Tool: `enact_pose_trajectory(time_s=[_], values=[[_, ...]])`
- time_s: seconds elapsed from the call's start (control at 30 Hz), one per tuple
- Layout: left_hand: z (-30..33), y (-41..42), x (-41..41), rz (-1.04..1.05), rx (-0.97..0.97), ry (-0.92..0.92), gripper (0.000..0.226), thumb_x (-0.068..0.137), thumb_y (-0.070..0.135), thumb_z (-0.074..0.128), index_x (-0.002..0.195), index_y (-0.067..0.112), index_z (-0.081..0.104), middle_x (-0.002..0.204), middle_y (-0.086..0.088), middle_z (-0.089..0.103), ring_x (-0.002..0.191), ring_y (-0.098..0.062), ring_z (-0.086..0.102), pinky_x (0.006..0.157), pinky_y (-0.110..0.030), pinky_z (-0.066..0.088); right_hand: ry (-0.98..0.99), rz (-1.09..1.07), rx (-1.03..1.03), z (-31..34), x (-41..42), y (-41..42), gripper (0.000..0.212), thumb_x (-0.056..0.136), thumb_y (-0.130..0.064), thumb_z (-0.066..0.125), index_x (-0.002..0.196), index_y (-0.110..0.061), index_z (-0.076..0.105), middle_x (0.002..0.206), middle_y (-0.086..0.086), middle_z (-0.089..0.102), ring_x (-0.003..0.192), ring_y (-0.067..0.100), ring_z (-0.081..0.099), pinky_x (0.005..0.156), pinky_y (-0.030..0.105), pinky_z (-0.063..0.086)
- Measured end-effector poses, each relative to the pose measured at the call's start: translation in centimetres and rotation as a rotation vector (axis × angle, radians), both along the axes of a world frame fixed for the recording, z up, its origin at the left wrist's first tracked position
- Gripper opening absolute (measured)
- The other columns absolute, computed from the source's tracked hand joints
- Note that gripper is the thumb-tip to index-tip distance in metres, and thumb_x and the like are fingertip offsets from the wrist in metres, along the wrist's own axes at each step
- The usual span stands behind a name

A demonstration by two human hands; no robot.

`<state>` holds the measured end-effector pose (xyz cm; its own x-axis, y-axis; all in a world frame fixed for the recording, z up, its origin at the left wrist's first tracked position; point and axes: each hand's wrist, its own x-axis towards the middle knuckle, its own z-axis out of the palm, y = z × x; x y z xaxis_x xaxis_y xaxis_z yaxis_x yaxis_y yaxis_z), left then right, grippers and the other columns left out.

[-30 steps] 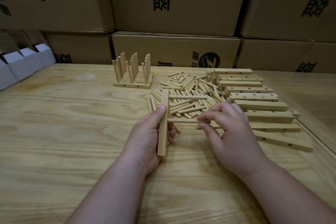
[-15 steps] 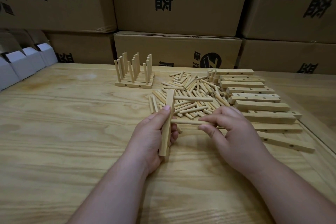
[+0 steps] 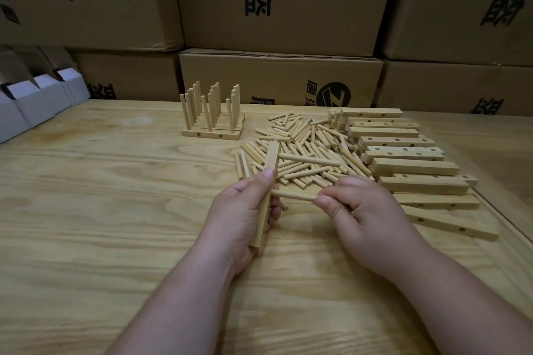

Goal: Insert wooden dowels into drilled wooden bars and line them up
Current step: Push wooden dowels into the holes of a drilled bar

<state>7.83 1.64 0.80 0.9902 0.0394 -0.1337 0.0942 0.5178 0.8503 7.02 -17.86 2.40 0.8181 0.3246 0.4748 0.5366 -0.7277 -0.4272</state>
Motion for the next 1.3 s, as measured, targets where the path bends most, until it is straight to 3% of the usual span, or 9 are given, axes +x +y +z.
enact_pose_trajectory(time_s=[0.13,0.3,0.47,0.67,0.77,0.9,1.03,1.17,1.3], values=[[0.0,-0.2,-0.1,0.0,0.037,-0.033,0.035,0.069,0.036,0.081,0.089,0.008,0.077,0.074,-0.008,0.064,0.06,-0.014,0.06,0.056,-0.026,0.054,0.078,0.0,0.077,-0.1,0.1,-0.2,0.017,0.096,-0.024,0.061,0.093,-0.024,0.078,0.082,-0.014,0.064,0.09,-0.002,0.056,0.073,0.005,0.035],[0.1,-0.1,-0.1,0.02,0.06,-0.048,0.034,0.073,0.04,0.078,0.086,0.009,0.076,0.07,-0.008,0.064,0.058,-0.015,0.059,0.054,-0.026,0.052,0.038,-0.016,0.206,-0.4,0.0,0.1,0.015,0.093,-0.028,0.067,0.103,-0.027,0.077,0.085,-0.024,0.063,0.092,-0.008,0.057,0.077,0.001,0.037],[-0.1,-0.1,0.0,0.025,0.057,-0.021,0.032,0.072,0.041,0.078,0.084,0.011,0.079,0.07,-0.009,0.065,0.057,-0.015,0.06,0.054,-0.026,0.053,-0.021,0.008,0.108,-0.3,0.2,-0.1,0.014,0.089,-0.025,0.074,0.101,-0.021,0.076,0.084,-0.023,0.058,0.089,-0.004,0.056,0.077,0.004,0.038],[-0.4,-0.3,0.1,0.057,0.113,-0.031,0.041,0.069,0.048,0.078,0.087,0.012,0.08,0.068,-0.009,0.065,0.057,-0.016,0.059,0.054,-0.026,0.052,-0.073,0.035,-0.003,0.1,0.3,0.0,0.022,0.095,-0.033,0.06,0.096,-0.016,0.075,0.079,-0.008,0.061,0.082,0.01,0.056,0.075,0.02,0.043],[-0.5,-0.4,0.0,0.069,0.151,-0.051,0.041,0.068,0.049,0.079,0.085,0.012,0.079,0.069,-0.008,0.064,0.059,-0.016,0.058,0.057,-0.027,0.052,-0.041,0.043,-0.02,0.1,0.3,-0.1,0.025,0.095,-0.035,0.058,0.092,-0.017,0.076,0.076,-0.011,0.061,0.079,0.005,0.055,0.075,0.011,0.037],[-0.6,-0.4,0.0,0.064,0.158,-0.062,0.043,0.07,0.047,0.078,0.088,0.009,0.079,0.072,-0.009,0.065,0.062,-0.017,0.058,0.059,-0.028,0.052,-0.018,0.044,0.016,-0.2,0.4,-0.2,0.017,0.096,-0.029,0.065,0.091,-0.019,0.077,0.076,-0.012,0.064,0.081,0.004,0.058,0.072,0.016,0.043],[-0.3,-0.4,-0.1,0.064,0.142,-0.058,0.035,0.081,0.045,0.074,0.086,0.01,0.078,0.07,-0.009,0.064,0.06,-0.017,0.059,0.059,-0.028,0.053,0.001,0.007,0.146,-0.6,0.3,0.1,0.015,0.092,-0.032,0.067,0.097,-0.022,0.078,0.082,-0.022,0.064,0.088,-0.003,0.059,0.073,0.004,0.039],[0.2,-0.2,-0.1,0.118,0.058,-0.01,0.03,0.095,0.037,0.067,0.079,0.013,0.078,0.065,-0.007,0.063,0.055,-0.016,0.058,0.05,-0.025,0.051,0.041,-0.028,0.217,-0.8,0.3,0.2,0.038,0.089,-0.056,0.055,0.111,-0.03,0.072,0.09,-0.018,0.063,0.092,0.003,0.058,0.079,0.015,0.044],[0.6,0.0,0.2,0.168,-0.081,0.063,0.03,0.098,0.04,0.062,0.093,0.012,0.074,0.062,-0.005,0.06,0.05,-0.014,0.056,0.05,-0.025,0.049,0.026,-0.049,0.109,-1.2,0.3,0.7,0.025,0.095,-0.043,0.058,0.113,-0.03,0.072,0.098,-0.022,0.06,0.099,-0.001,0.054,0.09,0.026,0.046]])
